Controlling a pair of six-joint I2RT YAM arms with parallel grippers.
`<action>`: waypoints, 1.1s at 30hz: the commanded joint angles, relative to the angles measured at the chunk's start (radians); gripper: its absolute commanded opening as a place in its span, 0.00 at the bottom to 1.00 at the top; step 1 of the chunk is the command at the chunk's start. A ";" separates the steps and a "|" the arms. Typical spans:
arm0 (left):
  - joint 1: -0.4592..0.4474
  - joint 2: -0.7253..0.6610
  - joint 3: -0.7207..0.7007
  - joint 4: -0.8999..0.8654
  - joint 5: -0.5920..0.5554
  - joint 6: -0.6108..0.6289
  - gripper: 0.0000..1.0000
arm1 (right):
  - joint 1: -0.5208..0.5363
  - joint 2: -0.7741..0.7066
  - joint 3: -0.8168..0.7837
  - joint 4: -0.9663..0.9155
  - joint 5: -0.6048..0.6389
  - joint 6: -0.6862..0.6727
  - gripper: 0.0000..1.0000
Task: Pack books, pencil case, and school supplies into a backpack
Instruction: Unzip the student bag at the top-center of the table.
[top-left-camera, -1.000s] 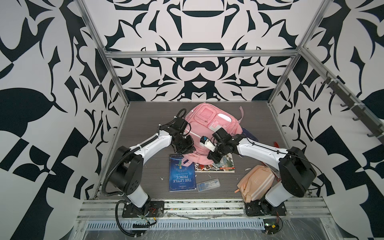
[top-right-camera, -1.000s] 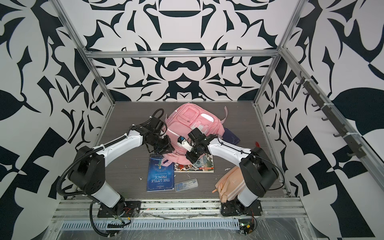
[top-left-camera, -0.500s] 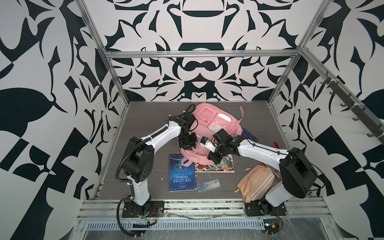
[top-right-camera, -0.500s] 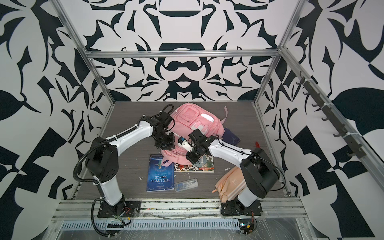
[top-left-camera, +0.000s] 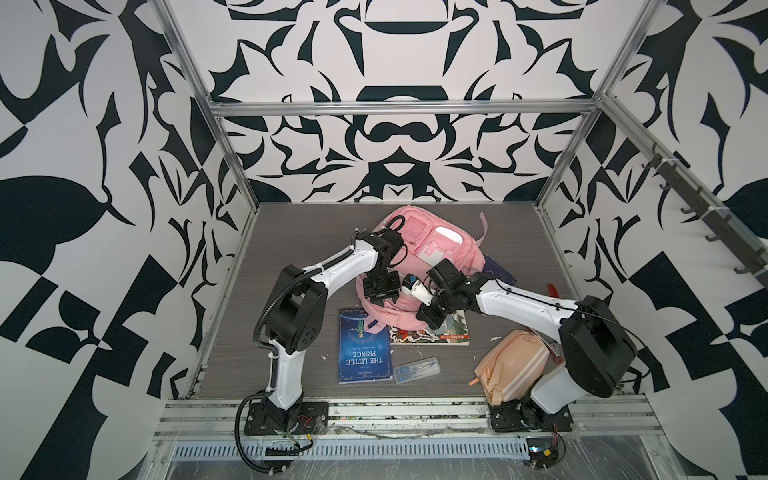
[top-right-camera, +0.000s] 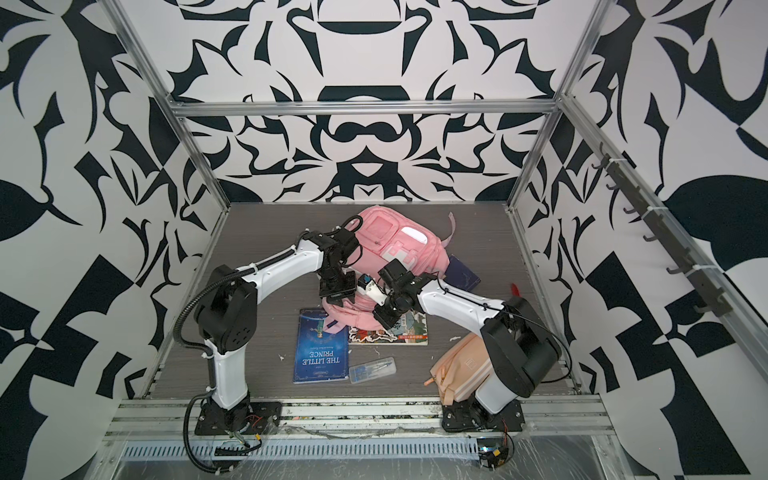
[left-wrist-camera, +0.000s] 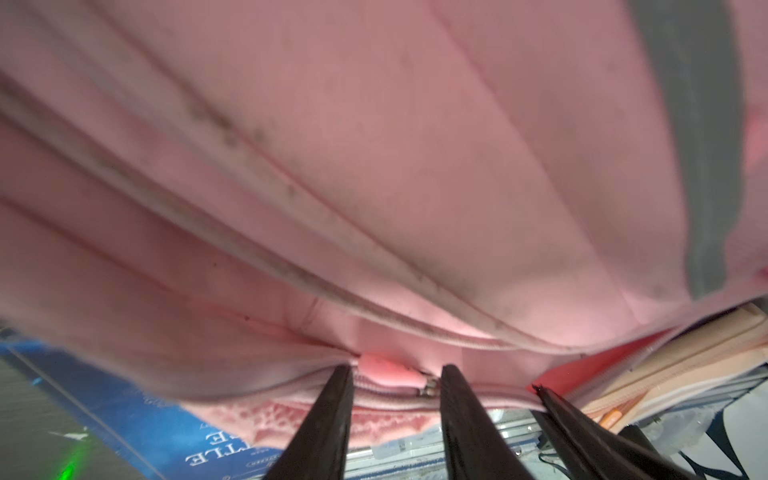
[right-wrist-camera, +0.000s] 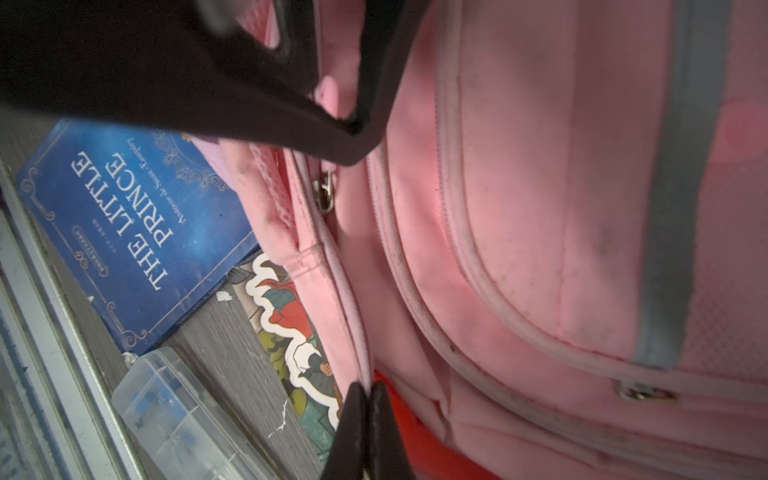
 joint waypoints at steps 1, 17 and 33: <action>-0.020 0.048 0.043 -0.073 -0.048 0.003 0.35 | 0.011 -0.041 -0.001 -0.004 -0.012 -0.011 0.00; -0.055 0.013 -0.058 0.084 0.123 -0.095 0.26 | 0.010 -0.040 -0.009 0.006 -0.007 -0.006 0.00; -0.056 -0.020 -0.064 0.111 0.134 -0.123 0.00 | 0.011 -0.038 -0.021 0.019 -0.004 0.000 0.00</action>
